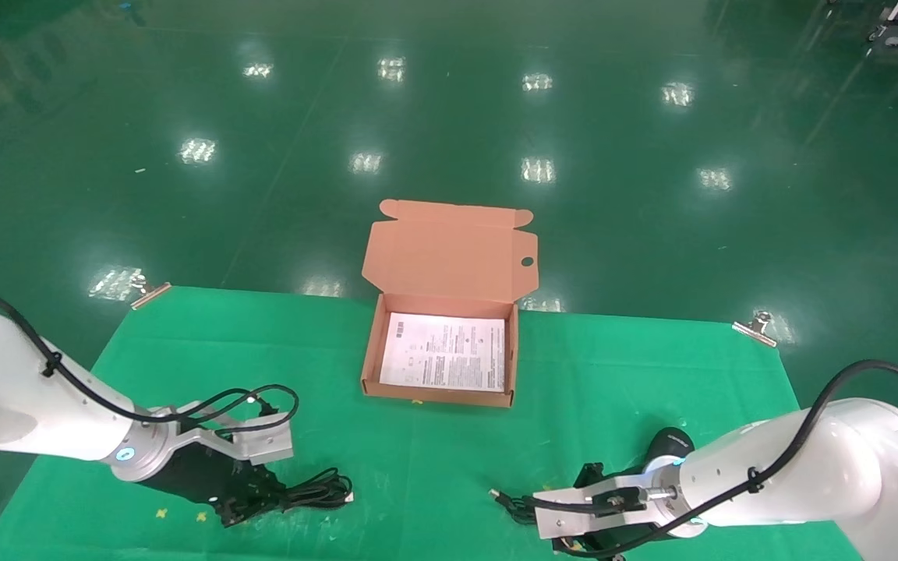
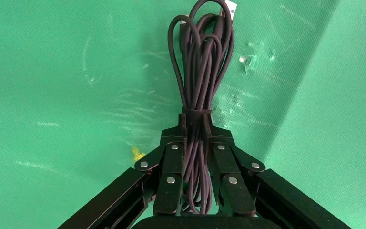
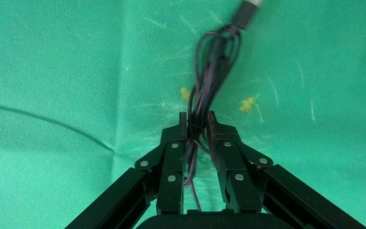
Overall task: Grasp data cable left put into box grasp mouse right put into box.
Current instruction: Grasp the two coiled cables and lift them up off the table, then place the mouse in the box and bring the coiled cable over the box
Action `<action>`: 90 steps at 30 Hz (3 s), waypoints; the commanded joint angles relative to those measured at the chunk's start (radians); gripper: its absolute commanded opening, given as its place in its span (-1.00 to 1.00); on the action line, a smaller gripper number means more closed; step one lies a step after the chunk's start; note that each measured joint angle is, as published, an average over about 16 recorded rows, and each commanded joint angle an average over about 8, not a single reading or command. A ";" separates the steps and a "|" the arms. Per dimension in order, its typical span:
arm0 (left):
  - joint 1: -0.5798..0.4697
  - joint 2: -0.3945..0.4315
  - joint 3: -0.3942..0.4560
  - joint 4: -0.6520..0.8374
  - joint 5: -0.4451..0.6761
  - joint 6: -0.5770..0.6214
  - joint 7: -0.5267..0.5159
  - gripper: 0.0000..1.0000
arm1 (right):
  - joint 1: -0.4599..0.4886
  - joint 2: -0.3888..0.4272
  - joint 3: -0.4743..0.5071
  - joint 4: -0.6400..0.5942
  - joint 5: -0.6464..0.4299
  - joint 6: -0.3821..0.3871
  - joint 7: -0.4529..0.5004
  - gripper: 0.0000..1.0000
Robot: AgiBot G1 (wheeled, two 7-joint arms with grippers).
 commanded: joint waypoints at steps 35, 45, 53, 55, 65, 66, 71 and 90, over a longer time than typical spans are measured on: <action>-0.143 -0.095 -0.074 -0.357 0.007 -0.216 -0.063 -1.00 | 0.349 -0.018 0.196 0.147 -0.022 0.216 0.133 -1.00; -0.196 -0.061 -0.080 -0.391 0.074 -0.331 -0.159 -1.00 | 0.467 -0.189 0.203 -0.111 0.035 0.343 -0.008 -1.00; -0.202 -0.068 -0.074 -0.385 0.102 -0.345 -0.188 -1.00 | 0.476 -0.223 0.193 -0.158 0.040 0.360 -0.039 -1.00; -0.200 -0.079 -0.070 -0.377 0.112 -0.340 -0.201 -1.00 | 0.468 -0.229 0.185 -0.161 0.036 0.364 -0.037 -1.00; -0.213 -0.147 -0.036 -0.368 0.219 -0.303 -0.332 -1.00 | 0.444 -0.265 0.086 -0.213 0.085 0.431 -0.043 -1.00; -0.212 -0.154 -0.035 -0.374 0.227 -0.301 -0.348 -1.00 | 0.442 -0.266 0.067 -0.215 0.097 0.442 -0.044 -1.00; -0.201 -0.183 -0.030 -0.423 0.258 -0.295 -0.413 -1.00 | 0.430 -0.271 -0.042 -0.208 0.172 0.493 -0.029 -1.00; -0.170 -0.218 -0.019 -0.547 0.317 -0.279 -0.529 -1.00 | 0.365 -0.270 -0.379 -0.284 0.356 0.611 0.187 -1.00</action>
